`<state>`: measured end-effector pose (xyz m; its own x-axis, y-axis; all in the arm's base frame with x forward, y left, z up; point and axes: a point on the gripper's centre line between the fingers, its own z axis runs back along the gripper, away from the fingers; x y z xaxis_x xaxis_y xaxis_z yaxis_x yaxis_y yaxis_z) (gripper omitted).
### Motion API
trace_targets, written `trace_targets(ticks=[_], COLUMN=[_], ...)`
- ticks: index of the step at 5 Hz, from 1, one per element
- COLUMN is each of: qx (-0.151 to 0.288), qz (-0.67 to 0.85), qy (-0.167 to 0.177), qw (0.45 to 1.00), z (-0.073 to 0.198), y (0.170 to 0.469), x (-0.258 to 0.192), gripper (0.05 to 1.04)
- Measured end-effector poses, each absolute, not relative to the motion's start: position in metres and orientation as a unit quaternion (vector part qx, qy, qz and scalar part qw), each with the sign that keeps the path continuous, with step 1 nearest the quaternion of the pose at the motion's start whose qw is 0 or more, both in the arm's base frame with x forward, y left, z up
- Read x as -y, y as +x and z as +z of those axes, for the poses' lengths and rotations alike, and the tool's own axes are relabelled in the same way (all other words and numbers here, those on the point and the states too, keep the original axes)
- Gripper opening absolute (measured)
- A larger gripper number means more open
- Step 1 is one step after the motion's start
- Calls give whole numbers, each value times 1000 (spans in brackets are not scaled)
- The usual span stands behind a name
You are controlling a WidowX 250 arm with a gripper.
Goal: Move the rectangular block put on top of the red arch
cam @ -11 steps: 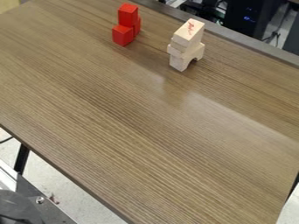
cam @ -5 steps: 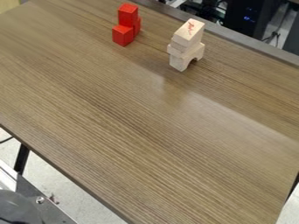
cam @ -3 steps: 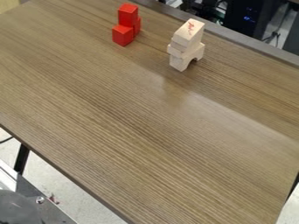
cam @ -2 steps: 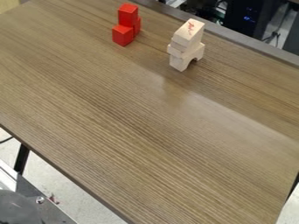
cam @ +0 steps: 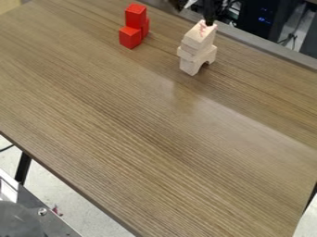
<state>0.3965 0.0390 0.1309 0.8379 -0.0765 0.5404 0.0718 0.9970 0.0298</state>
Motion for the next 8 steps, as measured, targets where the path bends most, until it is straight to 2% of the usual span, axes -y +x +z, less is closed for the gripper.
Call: trace_targets(ticks=[6, 7, 8], qx=[258, 253, 252], qz=[-33, -33, -33], qy=[-3, 0, 1], qw=[965, 967, 967], z=[102, 97, 94], y=[407, 408, 408], x=[-35, -36, -35], gripper=[1001, 963, 686])
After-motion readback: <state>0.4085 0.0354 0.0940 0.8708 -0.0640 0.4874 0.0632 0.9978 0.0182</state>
